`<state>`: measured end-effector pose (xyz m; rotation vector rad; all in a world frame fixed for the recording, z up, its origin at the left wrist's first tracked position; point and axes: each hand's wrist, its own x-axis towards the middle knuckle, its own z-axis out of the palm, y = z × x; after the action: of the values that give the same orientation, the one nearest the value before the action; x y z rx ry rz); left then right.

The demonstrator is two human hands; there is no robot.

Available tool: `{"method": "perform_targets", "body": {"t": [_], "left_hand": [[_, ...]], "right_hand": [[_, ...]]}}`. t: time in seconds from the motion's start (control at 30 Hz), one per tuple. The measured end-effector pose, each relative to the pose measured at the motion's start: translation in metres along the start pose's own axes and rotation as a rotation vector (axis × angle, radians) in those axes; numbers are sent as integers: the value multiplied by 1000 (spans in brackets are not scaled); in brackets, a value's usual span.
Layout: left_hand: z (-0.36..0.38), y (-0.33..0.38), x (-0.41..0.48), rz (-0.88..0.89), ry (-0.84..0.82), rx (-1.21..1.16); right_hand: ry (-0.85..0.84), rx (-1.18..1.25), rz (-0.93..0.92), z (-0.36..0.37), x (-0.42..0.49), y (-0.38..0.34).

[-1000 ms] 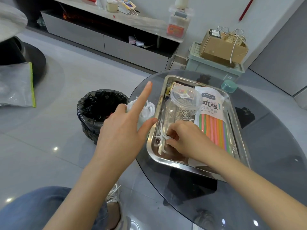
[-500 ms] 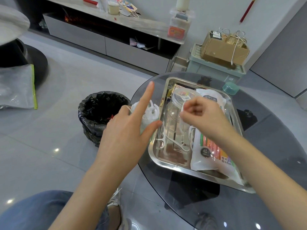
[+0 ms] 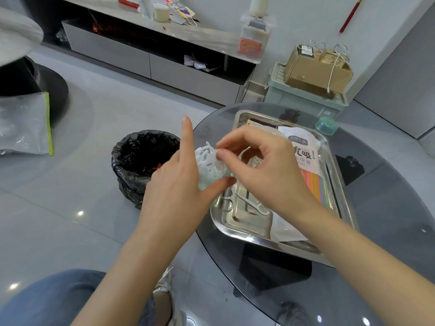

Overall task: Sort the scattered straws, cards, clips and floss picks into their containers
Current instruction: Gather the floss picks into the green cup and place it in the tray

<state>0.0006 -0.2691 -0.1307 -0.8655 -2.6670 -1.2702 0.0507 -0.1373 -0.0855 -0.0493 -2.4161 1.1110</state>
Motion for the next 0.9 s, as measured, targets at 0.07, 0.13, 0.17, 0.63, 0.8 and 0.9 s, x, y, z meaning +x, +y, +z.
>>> {"method": "perform_targets", "body": {"t": [0.07, 0.13, 0.17, 0.63, 0.8, 0.9], "left_hand": [[-1, 0, 0, 3, 3, -7], [-1, -1, -1, -1, 1, 0], [-1, -2, 0, -5, 0, 7], [-1, -7, -2, -58, 20, 164], [1, -8, -2, -62, 16, 160], [2, -7, -3, -57, 21, 141]], "right_hand": [[-2, -69, -34, 1, -3, 2], [-42, -144, -79, 0, -4, 3], [-81, -180, -96, -1, -4, 3], [-573, -628, 339, 3, -14, 60], [-501, -576, 322, 14, -11, 68], [-451, -444, 427, 17, -4, 68]]}}
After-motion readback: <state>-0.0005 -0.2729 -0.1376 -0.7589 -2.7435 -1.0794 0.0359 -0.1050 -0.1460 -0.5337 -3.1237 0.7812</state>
